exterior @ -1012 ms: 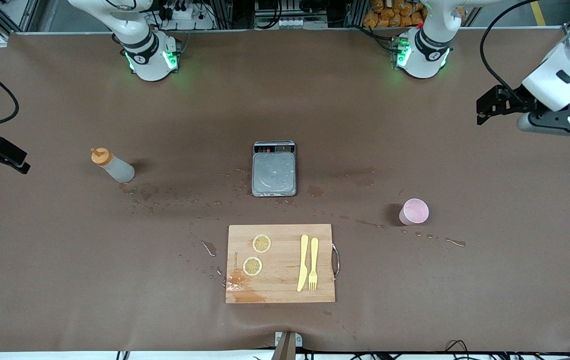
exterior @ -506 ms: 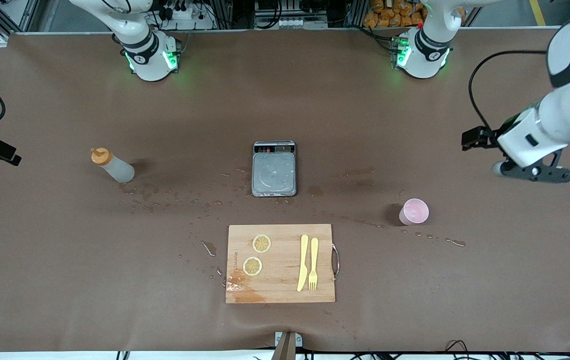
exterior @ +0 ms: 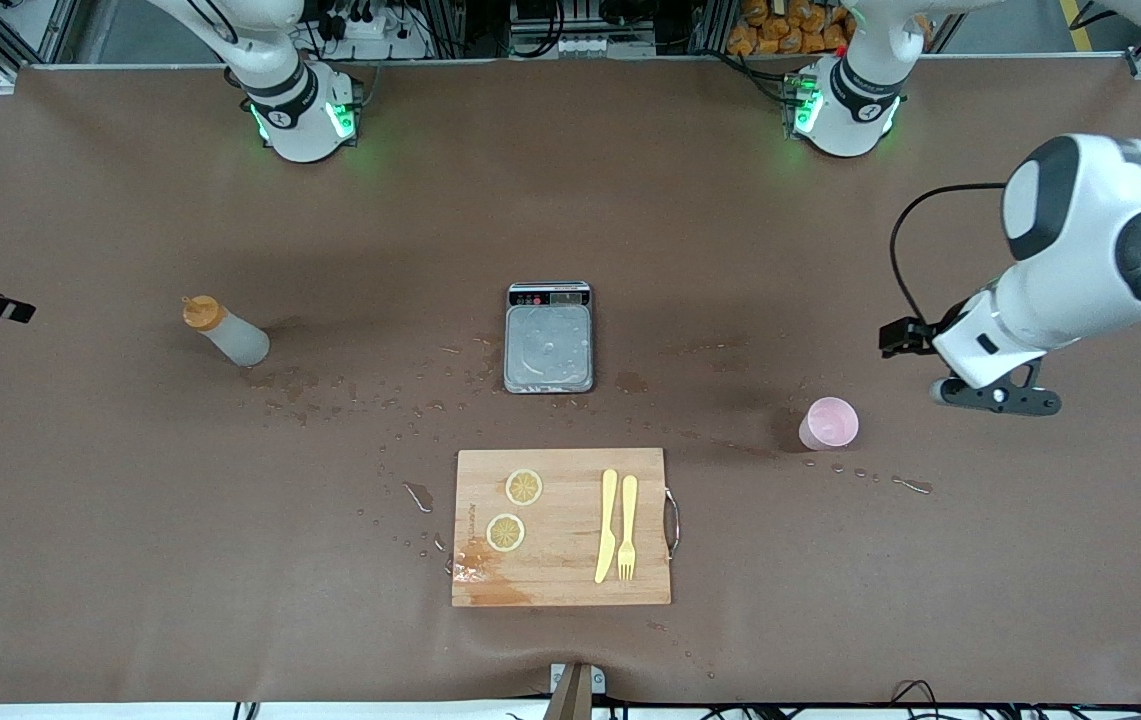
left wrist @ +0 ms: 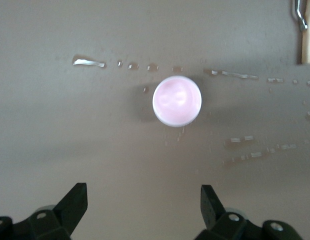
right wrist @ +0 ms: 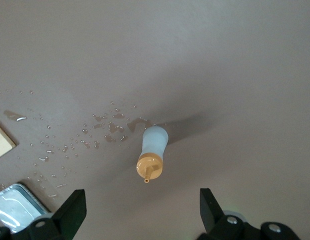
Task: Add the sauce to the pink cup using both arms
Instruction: 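Move the left gripper down toward the pink cup, then grasp the pink cup with the left gripper while the right gripper reaches the bottle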
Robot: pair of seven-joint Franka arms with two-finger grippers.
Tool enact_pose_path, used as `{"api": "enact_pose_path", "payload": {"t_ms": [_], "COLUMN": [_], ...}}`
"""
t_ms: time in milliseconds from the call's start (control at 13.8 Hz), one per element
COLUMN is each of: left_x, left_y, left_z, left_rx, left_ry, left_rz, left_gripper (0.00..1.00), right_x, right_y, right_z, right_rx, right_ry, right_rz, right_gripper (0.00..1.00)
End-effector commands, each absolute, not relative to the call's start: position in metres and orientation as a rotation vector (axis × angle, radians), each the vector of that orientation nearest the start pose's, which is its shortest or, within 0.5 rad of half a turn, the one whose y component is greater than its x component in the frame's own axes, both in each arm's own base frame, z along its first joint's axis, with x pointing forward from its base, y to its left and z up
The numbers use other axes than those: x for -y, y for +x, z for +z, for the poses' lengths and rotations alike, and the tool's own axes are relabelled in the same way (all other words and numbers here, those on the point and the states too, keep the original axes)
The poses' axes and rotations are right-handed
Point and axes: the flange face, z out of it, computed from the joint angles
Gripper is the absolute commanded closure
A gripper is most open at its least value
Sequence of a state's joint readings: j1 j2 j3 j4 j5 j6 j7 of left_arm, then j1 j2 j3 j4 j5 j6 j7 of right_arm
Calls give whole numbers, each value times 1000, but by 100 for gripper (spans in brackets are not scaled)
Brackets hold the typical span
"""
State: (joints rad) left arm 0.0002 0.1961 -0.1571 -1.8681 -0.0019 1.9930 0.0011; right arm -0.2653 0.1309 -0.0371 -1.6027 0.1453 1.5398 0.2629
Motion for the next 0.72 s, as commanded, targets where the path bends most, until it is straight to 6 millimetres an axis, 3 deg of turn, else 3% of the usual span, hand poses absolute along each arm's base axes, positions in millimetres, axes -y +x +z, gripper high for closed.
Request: {"api": "enact_pose_path", "payload": {"t_ms": [0,217,289,434,578,651], "left_x": [88,90,90,88,93,93], "left_y": [590,605,610,620,629,632], "left_z": [372,313,301,292,277,270], "left_rx": [-269,-293,-312,-314,-320,-319], "left_ry": [-3174,-3165,-3151,-3150,-3155,-3158], "left_rz": [47,63,55,40,59,69], "left_gripper": [0,0,0,0,0,0], "right_x": [167,209,211,230,232,241], "right_y": [558,549,548,545,550,546], "right_z": [517,479,470,444,406,385], "right_rx": [-1066,-1282,-1288,-1387,-1586,-1606], "right_ry": [-2710,-2415,-2362,-2171,-2005,-1957], "right_rz": [401,578,629,726,899,953], "right_gripper": [0,0,0,0,0,0]}}
